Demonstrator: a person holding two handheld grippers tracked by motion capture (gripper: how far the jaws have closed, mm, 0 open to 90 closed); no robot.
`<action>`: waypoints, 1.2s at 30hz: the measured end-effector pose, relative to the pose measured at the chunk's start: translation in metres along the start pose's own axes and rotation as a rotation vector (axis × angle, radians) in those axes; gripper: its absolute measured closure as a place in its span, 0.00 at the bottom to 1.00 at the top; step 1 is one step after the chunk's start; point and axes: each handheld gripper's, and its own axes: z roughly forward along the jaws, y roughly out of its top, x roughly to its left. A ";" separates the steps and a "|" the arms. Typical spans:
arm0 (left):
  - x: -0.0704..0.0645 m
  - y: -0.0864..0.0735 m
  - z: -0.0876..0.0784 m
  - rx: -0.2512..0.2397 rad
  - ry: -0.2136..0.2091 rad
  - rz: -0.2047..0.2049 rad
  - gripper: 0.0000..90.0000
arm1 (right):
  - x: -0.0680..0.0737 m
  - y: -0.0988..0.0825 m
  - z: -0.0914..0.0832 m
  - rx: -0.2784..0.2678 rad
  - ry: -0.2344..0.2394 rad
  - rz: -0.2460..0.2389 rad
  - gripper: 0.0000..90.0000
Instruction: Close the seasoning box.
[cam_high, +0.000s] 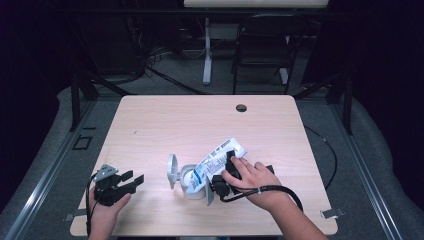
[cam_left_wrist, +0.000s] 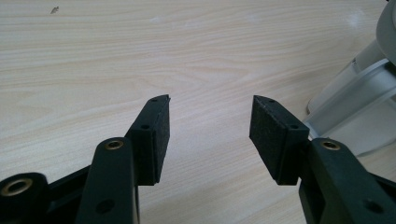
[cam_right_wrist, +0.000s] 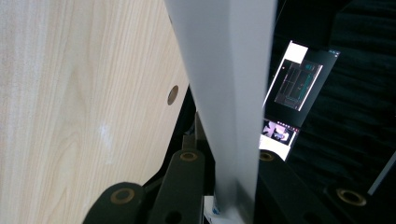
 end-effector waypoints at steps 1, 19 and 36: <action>0.000 0.000 0.000 0.000 0.000 0.000 0.54 | 0.000 0.000 0.000 0.000 0.002 0.002 0.97; -0.001 -0.001 0.001 -0.010 0.002 -0.001 0.54 | -0.003 -0.002 -0.002 -0.002 -0.006 0.012 0.97; 0.000 -0.001 0.001 -0.007 0.003 -0.002 0.54 | -0.002 -0.001 -0.005 -0.024 0.048 0.069 0.98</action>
